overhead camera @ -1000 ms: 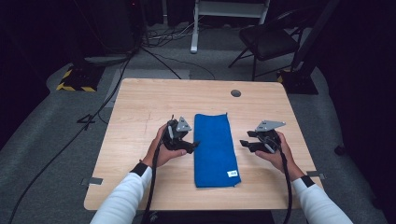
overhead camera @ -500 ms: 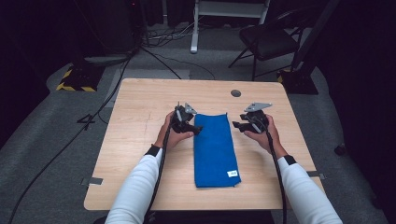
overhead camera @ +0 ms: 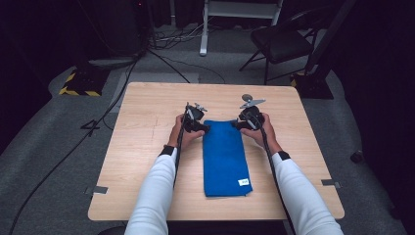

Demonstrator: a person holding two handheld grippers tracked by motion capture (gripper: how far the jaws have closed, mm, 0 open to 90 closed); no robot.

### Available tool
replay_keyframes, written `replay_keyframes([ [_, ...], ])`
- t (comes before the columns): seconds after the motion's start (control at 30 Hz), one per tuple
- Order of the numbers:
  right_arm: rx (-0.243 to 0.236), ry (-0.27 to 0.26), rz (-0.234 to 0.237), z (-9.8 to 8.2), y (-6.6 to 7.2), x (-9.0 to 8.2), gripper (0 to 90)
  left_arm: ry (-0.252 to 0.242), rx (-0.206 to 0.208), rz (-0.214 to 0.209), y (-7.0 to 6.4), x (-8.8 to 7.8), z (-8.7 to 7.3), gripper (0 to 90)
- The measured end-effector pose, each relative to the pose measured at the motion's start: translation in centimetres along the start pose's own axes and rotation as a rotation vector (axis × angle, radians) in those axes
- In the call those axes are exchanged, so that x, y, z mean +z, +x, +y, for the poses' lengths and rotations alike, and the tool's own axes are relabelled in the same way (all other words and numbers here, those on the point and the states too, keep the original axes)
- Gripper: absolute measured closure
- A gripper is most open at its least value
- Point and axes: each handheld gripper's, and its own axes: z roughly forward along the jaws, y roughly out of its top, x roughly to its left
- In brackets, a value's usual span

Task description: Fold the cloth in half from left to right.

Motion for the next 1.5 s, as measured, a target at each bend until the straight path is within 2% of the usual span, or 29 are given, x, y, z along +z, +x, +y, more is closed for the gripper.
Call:
replay_keyframes([
  [0.03, 0.000, 0.000, 0.000, 0.0, 0.0, 0.0, 45.7, 0.010, -0.003, 0.005, 0.1, 0.2, 0.0, 36.7],
  [0.13, 0.008, 0.018, -0.007, -0.1, 0.1, 0.9, 45.5, 0.003, -0.024, -0.013, 0.3, 0.4, -0.1, 36.3],
  [0.33, 0.040, 0.062, -0.009, -0.6, 0.2, 2.0, 44.8, 0.019, -0.014, -0.017, 0.3, 0.5, -0.2, 37.3],
  [0.4, 0.053, 0.056, -0.001, -0.7, 0.0, 2.1, 45.3, 0.018, -0.009, -0.011, 0.3, 0.5, -0.3, 37.5],
  [0.43, 0.057, 0.057, 0.002, -0.7, 0.0, 2.1, 48.6, 0.014, -0.008, -0.010, 0.2, 0.6, -0.2, 37.7],
  [0.47, 0.059, 0.059, 0.019, -0.7, 0.1, 2.2, 53.9, 0.015, -0.007, -0.010, 0.1, 0.6, -0.2, 39.5],
  [0.5, 0.059, 0.058, 0.025, -0.7, 0.1, 2.2, 54.6, 0.019, -0.007, -0.016, 0.0, 0.6, -0.2, 41.3],
  [0.57, 0.048, 0.060, 0.038, -0.6, 0.2, 2.2, 62.1, 0.017, 0.006, -0.026, -0.1, 0.5, -0.2, 46.5],
  [0.63, 0.041, 0.065, 0.067, -0.5, 0.4, 2.1, 73.4, 0.017, 0.014, -0.035, -0.1, 0.4, -0.1, 56.2],
  [0.67, 0.041, 0.065, 0.067, -0.5, 0.4, 2.1, 73.4, 0.016, 0.022, -0.044, -0.2, 0.4, -0.1, 56.2],
  [0.7, 0.040, 0.069, 0.073, -0.5, 0.5, 2.1, 77.1, 0.013, 0.029, -0.061, -0.3, 0.4, -0.2, 59.9],
  [0.73, 0.023, 0.071, 0.088, -0.4, 0.7, 2.1, 85.4, 0.007, 0.035, -0.067, -0.3, 0.4, -0.3, 68.9],
  [0.77, 0.023, 0.071, 0.088, -0.4, 0.7, 2.1, 85.4, 0.001, 0.031, -0.077, -0.3, 0.4, -0.3, 68.9],
  [0.8, 0.018, 0.074, 0.088, -0.4, 0.8, 2.1, 86.1, -0.004, 0.031, -0.089, -0.3, 0.4, -0.3, 72.5],
  [0.83, -0.004, 0.076, 0.080, -0.3, 0.9, 2.1, 86.8, -0.004, 0.036, -0.097, -0.3, 0.4, -0.4, 80.3],
  [0.9, -0.011, 0.077, 0.078, -0.2, 0.9, 2.0, 87.0, -0.013, 0.043, -0.103, -0.4, 0.5, -0.4, 83.3],
  [1.1, -0.007, 0.043, 0.073, 0.0, 0.9, 1.6, 87.1, -0.015, 0.057, -0.060, -0.7, 0.7, -0.1, 86.1],
  [1.5, -0.040, 0.000, 0.033, 0.8, 0.6, 1.4, 87.3, -0.010, 0.065, -0.006, -0.5, 0.9, 1.2, 86.3],
])
